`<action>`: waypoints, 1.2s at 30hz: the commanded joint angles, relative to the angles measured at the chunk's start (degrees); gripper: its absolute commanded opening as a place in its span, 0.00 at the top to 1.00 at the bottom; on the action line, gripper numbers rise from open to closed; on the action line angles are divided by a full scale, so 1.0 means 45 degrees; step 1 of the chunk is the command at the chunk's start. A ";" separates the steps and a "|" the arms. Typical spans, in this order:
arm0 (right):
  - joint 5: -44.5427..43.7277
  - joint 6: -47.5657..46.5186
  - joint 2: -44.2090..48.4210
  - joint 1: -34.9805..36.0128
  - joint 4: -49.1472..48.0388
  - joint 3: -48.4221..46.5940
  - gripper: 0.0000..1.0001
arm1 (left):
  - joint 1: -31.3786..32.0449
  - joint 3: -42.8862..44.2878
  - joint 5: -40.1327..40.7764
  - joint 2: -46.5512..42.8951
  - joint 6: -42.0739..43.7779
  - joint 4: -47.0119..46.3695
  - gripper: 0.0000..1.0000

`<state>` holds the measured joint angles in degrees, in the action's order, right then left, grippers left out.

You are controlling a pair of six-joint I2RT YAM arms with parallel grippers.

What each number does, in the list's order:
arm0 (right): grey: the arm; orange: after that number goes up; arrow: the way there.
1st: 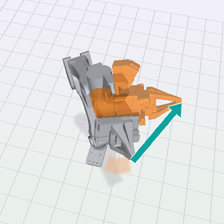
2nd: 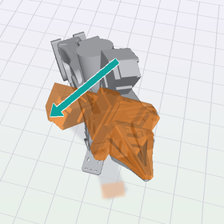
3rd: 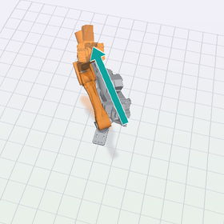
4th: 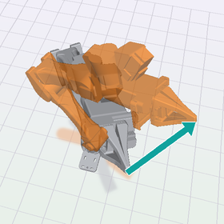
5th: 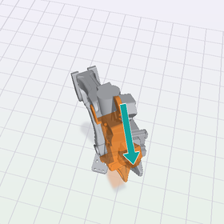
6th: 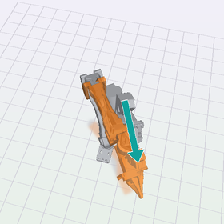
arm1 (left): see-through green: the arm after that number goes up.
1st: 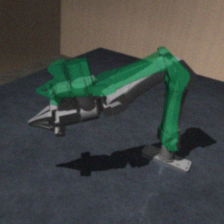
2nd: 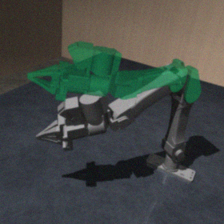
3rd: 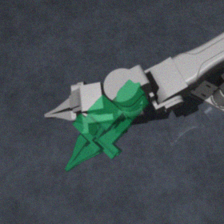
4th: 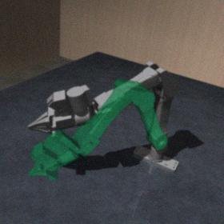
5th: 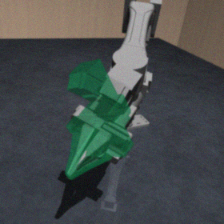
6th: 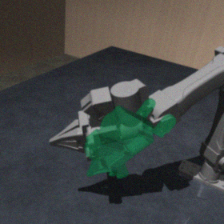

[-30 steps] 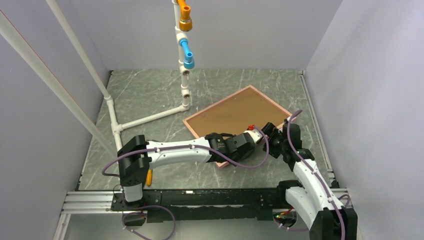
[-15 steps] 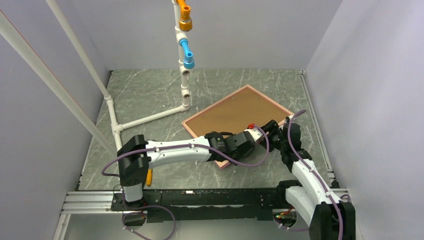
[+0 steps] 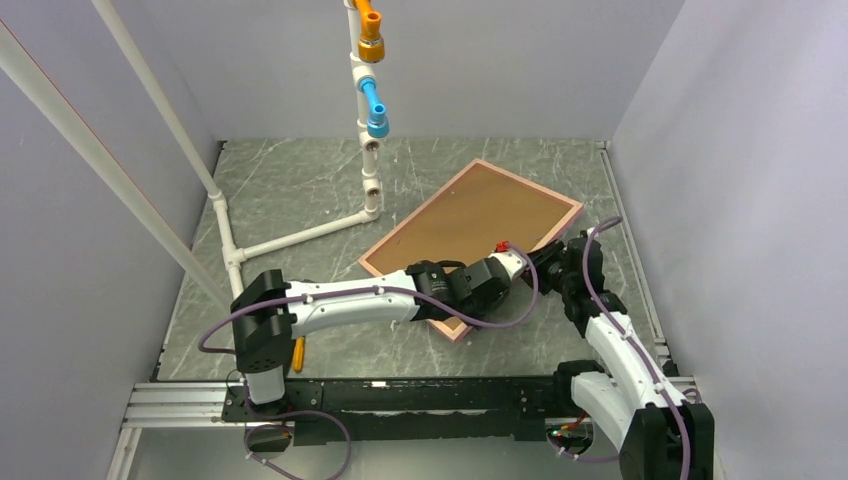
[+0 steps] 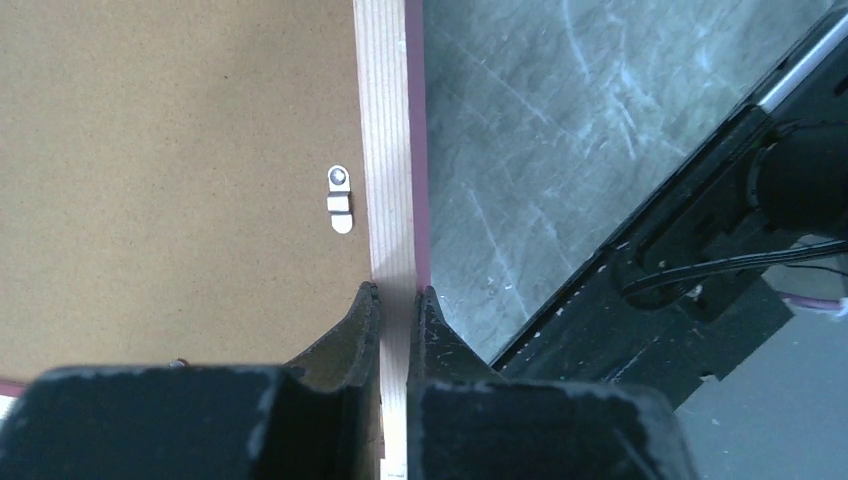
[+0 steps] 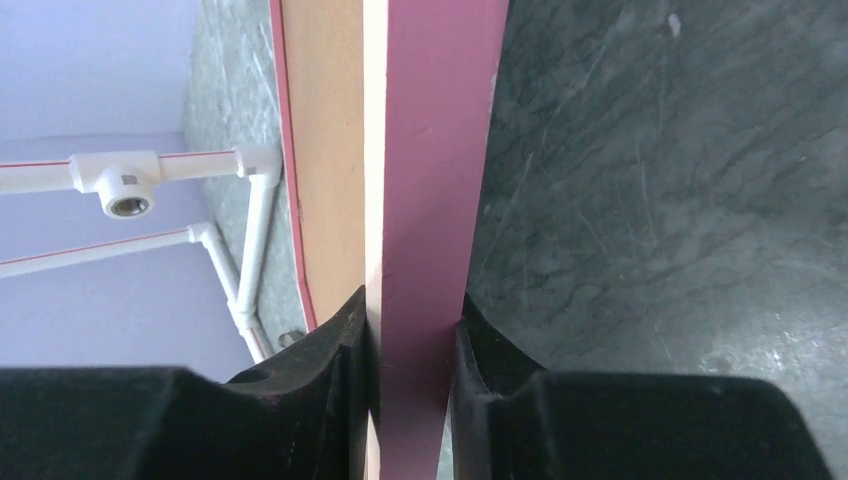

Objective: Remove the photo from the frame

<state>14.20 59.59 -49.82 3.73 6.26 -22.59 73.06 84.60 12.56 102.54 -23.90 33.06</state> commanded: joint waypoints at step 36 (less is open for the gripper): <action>-0.3500 -1.1853 -1.0802 -0.1615 1.3567 -2.1762 1.00 | -0.2055 -0.1160 -0.1757 -0.8417 0.0235 0.2310 0.47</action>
<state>3.75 13.32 -98.63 -1.83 66.22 -112.25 65.71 79.07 6.70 65.71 -24.58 43.09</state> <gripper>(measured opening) 0.303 0.531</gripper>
